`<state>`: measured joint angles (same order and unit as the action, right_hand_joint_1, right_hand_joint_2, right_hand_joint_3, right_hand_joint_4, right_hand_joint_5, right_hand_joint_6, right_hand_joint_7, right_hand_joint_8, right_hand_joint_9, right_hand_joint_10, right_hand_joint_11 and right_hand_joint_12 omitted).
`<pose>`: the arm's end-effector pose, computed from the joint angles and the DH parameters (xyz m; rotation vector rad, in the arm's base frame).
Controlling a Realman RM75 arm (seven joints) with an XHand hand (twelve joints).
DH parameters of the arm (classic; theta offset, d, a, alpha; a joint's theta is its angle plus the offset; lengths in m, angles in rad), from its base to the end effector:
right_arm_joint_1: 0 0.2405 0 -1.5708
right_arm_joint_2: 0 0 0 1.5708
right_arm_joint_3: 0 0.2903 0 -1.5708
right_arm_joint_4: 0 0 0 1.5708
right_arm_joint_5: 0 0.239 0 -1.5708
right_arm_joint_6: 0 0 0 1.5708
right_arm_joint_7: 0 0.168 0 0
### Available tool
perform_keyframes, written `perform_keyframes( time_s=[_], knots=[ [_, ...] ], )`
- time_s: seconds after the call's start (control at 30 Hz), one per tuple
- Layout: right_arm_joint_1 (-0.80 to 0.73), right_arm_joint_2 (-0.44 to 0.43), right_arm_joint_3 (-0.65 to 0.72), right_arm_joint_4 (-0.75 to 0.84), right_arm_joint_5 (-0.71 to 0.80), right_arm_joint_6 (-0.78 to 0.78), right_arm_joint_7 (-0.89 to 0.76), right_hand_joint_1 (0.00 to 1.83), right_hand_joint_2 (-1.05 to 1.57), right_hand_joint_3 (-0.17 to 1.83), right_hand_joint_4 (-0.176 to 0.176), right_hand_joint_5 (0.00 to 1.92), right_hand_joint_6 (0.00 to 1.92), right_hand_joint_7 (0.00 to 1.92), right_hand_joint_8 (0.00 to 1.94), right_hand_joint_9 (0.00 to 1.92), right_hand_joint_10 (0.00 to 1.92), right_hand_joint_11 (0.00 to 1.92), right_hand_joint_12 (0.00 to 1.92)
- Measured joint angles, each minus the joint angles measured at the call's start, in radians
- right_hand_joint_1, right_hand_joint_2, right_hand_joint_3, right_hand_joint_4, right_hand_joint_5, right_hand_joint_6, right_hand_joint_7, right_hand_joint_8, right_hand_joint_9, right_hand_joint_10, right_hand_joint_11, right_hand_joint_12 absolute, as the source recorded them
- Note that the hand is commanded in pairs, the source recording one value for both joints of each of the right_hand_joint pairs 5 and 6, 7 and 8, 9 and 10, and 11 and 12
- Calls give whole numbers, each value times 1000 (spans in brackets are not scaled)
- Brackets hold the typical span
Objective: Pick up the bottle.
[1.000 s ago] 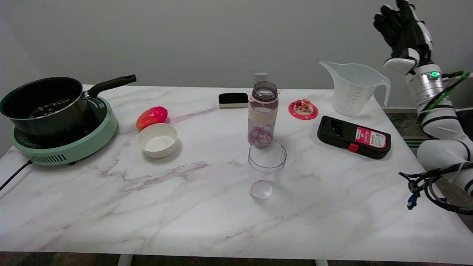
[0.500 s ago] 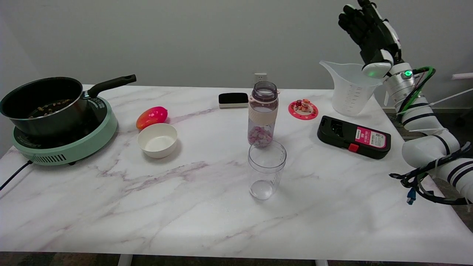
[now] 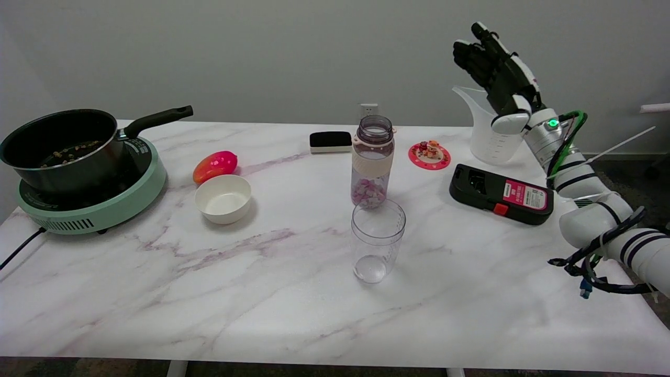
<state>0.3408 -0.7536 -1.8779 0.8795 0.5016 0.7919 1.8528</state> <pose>-0.2006 -0.4353 0.5261 1.5301 -0.8561 1.3850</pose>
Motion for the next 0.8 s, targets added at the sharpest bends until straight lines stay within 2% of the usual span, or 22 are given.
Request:
perform_keyframes(
  time_s=[0.2, 0.8],
  knots=[
    [32, -25, -56, -91, -27, 36, 18, 1304, -1047, 1037, 0, 49, 49, 386, 386, 322, 322, 225, 225],
    [81, -124, -137, -247, -118, 107, 91, 1326, -1001, 1107, 0, 141, 141, 482, 482, 354, 354, 264, 264]
  ],
)
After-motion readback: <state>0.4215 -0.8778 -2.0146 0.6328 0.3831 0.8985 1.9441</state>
